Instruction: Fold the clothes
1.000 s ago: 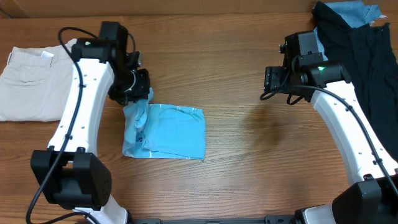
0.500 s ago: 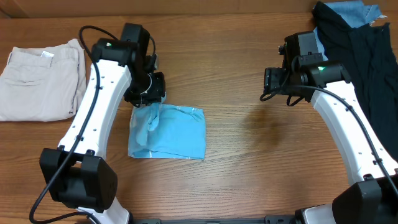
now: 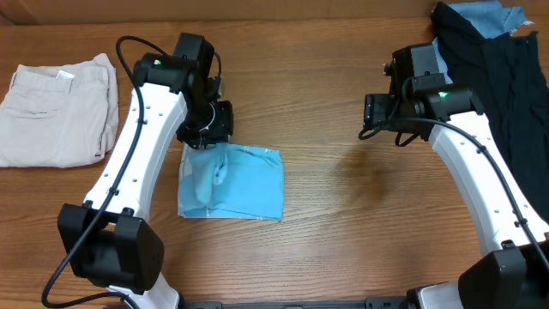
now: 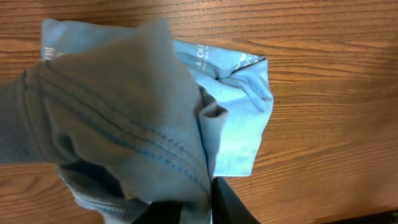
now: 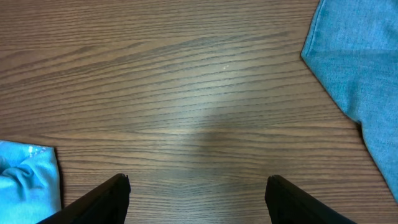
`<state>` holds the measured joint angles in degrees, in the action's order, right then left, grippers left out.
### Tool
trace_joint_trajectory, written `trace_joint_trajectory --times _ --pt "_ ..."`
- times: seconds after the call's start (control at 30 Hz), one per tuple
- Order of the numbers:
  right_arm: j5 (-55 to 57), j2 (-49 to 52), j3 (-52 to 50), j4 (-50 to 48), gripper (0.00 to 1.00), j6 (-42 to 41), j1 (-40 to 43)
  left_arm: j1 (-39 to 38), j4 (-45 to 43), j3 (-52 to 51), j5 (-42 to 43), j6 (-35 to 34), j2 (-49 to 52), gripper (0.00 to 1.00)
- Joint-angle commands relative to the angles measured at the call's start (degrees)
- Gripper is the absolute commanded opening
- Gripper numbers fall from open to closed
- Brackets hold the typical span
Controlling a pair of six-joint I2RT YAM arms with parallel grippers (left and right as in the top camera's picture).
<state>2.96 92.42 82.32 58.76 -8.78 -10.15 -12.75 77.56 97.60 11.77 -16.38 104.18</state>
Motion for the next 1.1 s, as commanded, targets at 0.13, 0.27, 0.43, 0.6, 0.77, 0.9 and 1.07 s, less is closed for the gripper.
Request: trace_joint_trajectory --times 0.13,0.27,0.43,0.6,0.77,0.9,1.07 --pt "-0.28 0.0 -0.26 -0.07 0.74 0.17 0.04 -1.44 -0.28 1.03 0.11 -1.03 -0.02 0.26" --pt "-0.31 0.0 -0.26 -0.09 0.74 0.17 0.04 -1.53 -0.33 1.03 0.26 -1.01 -0.02 0.28" --pt "-1.6 0.0 -0.26 -0.09 0.74 0.33 0.04 -1.27 0.07 1.03 -3.32 0.09 -0.02 0.27" --pt "-6.29 0.0 -0.26 -0.09 0.74 3.02 0.04 1.16 1.7 1.01 -16.37 -3.43 -0.02 0.27" --pt "-6.29 0.0 -0.26 -0.13 0.74 2.99 0.04 4.61 0.59 -0.5 -7.26 -1.7 0.07 0.34" --pt "-6.29 0.0 -0.26 -0.07 0.74 2.99 0.04 4.5 -2.73 -5.68 -4.15 -0.79 0.07 0.46" --pt "-6.27 0.0 -0.26 0.07 0.74 3.02 0.04 4.48 -9.01 -14.21 0.0 -0.94 0.07 0.47"
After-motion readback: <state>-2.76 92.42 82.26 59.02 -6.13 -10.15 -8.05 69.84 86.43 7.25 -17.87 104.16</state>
